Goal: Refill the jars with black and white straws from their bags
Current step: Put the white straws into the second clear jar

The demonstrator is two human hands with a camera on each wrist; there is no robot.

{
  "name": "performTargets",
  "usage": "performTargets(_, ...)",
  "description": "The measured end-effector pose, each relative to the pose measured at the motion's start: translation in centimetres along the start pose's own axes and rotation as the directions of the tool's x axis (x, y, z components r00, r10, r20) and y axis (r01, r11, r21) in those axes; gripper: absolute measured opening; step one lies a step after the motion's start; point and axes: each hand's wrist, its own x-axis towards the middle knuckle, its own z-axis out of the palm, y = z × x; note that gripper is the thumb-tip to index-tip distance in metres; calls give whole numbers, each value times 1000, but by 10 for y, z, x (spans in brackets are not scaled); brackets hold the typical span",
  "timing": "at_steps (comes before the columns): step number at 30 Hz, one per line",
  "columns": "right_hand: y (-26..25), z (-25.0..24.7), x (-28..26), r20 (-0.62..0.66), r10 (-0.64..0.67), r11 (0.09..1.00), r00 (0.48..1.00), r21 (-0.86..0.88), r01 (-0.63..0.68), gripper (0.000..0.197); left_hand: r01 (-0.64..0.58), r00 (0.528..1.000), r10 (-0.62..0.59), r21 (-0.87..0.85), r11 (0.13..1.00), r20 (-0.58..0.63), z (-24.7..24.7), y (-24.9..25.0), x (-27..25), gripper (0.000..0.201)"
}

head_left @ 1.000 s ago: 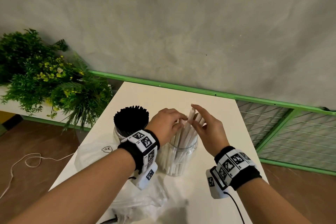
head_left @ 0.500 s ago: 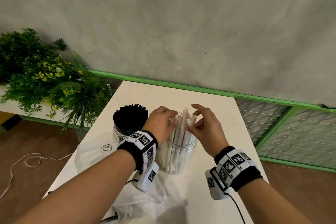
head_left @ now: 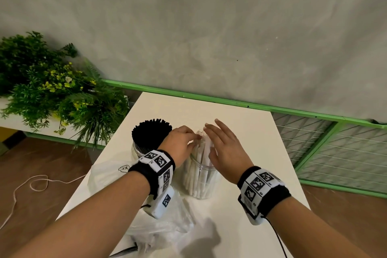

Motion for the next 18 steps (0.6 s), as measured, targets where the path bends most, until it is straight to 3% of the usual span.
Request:
performTargets(5, -4, 2, 7, -78, 26, 995, 997, 102, -18, 33, 23, 998, -20, -60, 998, 52, -5, -1, -4, 27)
performTargets(10, 2, 16, 2, -51, 65, 994, 997, 96, -60, 60, 117, 989, -112, -53, 992, 102, -4, -4, -7, 39)
performTargets(15, 6, 22, -6, -38, -48, 999, 998, -7, 48, 42, 150, 959, -157, 47, 988, 238, -4, 0, -7, 41)
performTargets(18, 9, 24, -12, 53, -69, 996, 996, -60, 73, 58, 141, 946, -154, 64, 988, 286, -7, 0, -7, 36)
